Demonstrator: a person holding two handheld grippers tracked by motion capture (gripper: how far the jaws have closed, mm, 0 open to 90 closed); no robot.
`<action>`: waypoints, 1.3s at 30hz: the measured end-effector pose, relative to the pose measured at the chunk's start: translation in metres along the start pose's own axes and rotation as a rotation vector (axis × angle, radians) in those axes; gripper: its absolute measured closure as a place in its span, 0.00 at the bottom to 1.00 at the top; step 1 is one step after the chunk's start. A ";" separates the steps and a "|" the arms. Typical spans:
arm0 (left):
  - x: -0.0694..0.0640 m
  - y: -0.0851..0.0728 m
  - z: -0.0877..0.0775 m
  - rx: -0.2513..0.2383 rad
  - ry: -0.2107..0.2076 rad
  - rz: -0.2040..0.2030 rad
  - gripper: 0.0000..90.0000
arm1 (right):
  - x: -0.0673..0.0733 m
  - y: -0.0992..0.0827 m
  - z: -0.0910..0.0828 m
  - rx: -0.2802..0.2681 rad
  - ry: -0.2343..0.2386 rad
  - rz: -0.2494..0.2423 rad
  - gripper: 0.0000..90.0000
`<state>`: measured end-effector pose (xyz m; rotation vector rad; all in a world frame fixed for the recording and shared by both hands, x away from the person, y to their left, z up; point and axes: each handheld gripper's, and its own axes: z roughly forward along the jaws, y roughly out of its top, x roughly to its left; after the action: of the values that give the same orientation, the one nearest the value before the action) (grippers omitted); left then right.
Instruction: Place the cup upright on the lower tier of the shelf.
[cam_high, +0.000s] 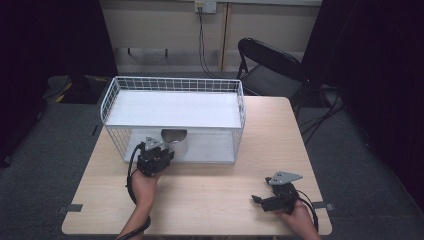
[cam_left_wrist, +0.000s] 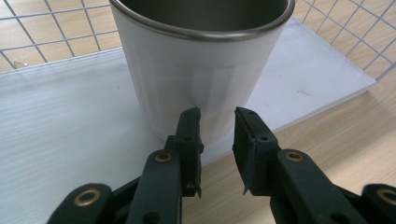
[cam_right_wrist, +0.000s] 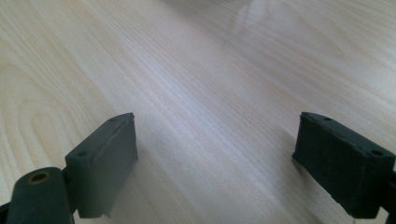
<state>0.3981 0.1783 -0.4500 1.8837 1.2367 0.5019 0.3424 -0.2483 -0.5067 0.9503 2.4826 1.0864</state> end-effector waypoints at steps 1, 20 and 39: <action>0.000 0.000 0.000 -0.002 -0.001 -0.004 0.80 | 0.000 0.000 0.000 0.000 0.001 0.000 0.14; 0.004 -0.008 -0.005 -0.007 -0.043 0.001 0.32 | 0.000 0.000 0.000 0.000 0.000 0.001 0.14; 0.016 -0.022 -0.030 0.024 -0.119 0.069 0.20 | 0.000 0.000 0.000 -0.001 -0.002 0.002 0.14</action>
<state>0.3721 0.2086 -0.4512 1.9523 1.1080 0.4071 0.3417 -0.2485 -0.5067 0.9536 2.4803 1.0866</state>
